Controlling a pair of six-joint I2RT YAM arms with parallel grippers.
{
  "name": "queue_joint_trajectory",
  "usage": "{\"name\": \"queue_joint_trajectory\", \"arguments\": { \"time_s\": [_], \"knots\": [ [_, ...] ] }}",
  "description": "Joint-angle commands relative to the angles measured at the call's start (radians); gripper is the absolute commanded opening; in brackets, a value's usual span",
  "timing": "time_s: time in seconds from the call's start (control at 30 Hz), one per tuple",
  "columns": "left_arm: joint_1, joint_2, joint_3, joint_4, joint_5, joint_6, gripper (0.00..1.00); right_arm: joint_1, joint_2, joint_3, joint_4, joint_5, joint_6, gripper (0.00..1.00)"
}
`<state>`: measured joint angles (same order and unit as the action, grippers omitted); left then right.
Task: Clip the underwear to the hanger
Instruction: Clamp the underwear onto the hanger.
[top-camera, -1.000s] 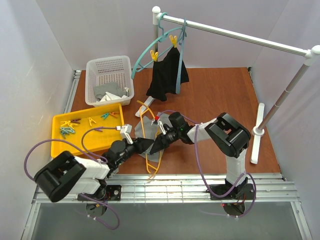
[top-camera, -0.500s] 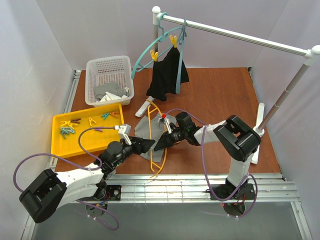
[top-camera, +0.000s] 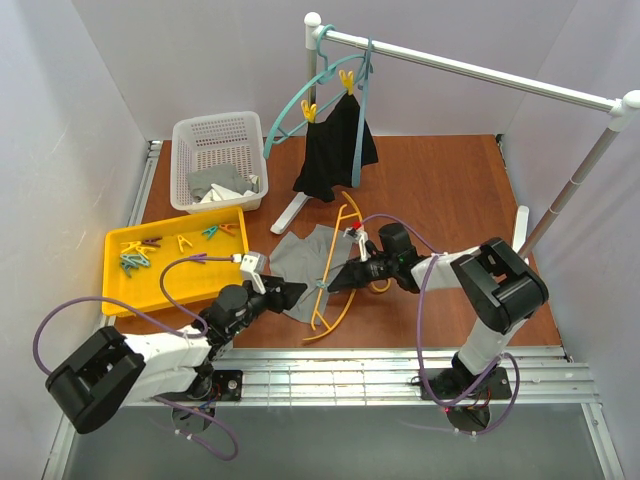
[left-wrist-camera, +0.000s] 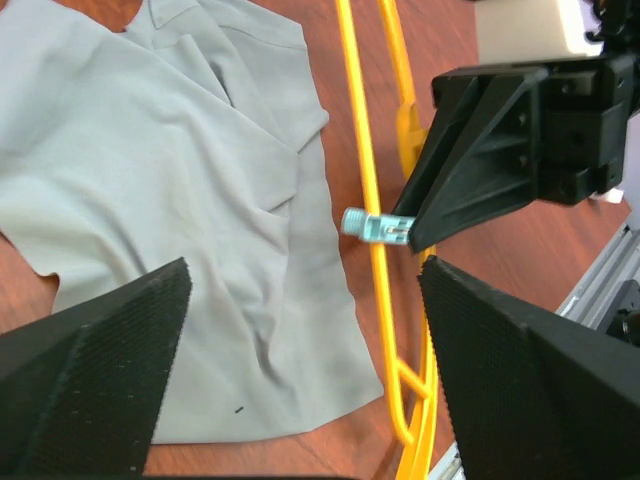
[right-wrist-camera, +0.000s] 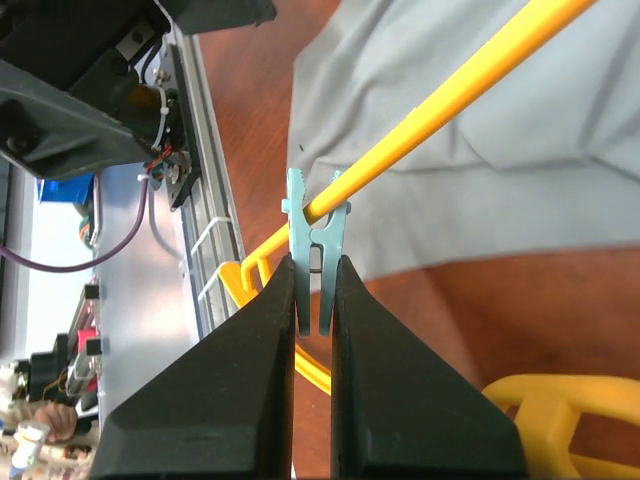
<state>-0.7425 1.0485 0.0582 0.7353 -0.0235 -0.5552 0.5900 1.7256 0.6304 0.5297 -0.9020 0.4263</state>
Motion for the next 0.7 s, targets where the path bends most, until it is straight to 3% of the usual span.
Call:
{"name": "queue_joint_trajectory", "arguments": {
  "time_s": [0.0,0.13,0.23,0.67],
  "knots": [
    [-0.029,0.048,-0.072,0.094,-0.003,0.083,0.82,-0.022,-0.07,-0.038,0.026,0.006,-0.001,0.01],
    [-0.145,0.117,-0.04,0.082,-0.101,0.142,0.63,-0.032,-0.121,-0.081,0.007,0.021,-0.004,0.01],
    [-0.204,0.177,-0.031,0.099,-0.151,0.166,0.58,-0.038,-0.156,-0.11,-0.017,0.028,-0.017,0.01],
    [-0.388,0.429,0.051,0.115,-0.346,0.232,0.56,-0.088,-0.279,-0.19,-0.069,0.029,-0.052,0.01]
  ]
}}
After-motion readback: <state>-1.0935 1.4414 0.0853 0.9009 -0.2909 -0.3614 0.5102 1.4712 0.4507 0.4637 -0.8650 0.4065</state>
